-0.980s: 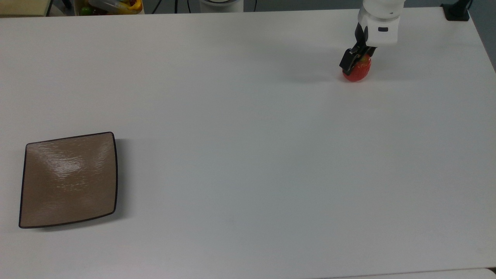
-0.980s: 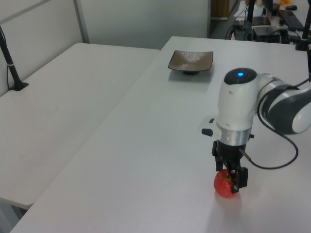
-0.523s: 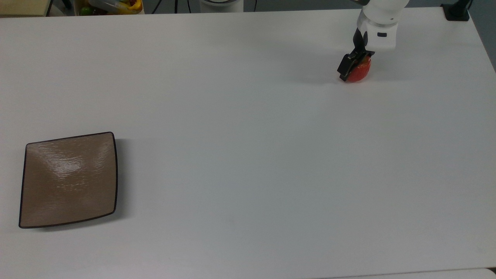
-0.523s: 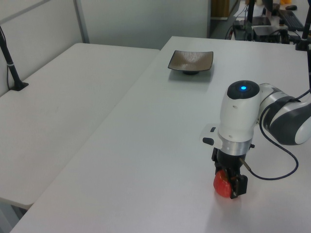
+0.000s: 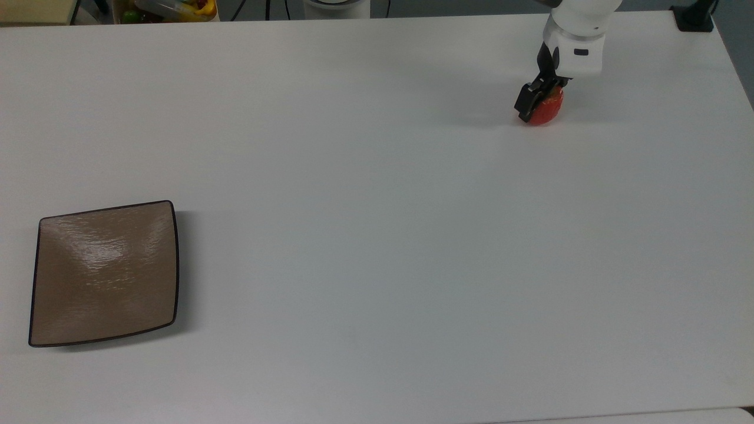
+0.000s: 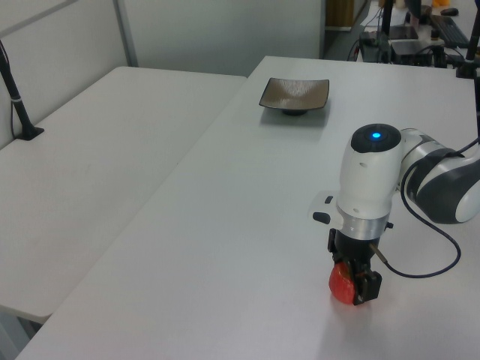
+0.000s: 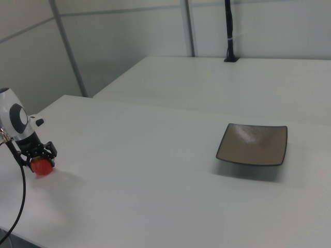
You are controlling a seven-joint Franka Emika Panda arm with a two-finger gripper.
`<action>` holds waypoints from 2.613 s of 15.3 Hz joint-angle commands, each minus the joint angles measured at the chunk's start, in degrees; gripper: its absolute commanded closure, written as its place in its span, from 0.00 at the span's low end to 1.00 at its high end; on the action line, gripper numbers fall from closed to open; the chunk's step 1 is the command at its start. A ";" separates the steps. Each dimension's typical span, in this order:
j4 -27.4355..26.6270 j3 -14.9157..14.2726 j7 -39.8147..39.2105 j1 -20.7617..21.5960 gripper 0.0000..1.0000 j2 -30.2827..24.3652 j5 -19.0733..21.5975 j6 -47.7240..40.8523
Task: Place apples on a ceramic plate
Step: 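Close the gripper on the red apple, then lift the apple and carry it over the brown square plate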
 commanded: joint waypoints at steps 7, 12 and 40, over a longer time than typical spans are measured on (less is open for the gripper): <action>2.68 0.39 1.06 -4.77 1.00 -10.49 2.88 -10.09; 8.14 -2.24 -4.47 -8.46 1.00 -15.33 9.21 -18.27; 38.64 -28.53 -34.63 -29.99 1.00 10.93 16.59 -11.54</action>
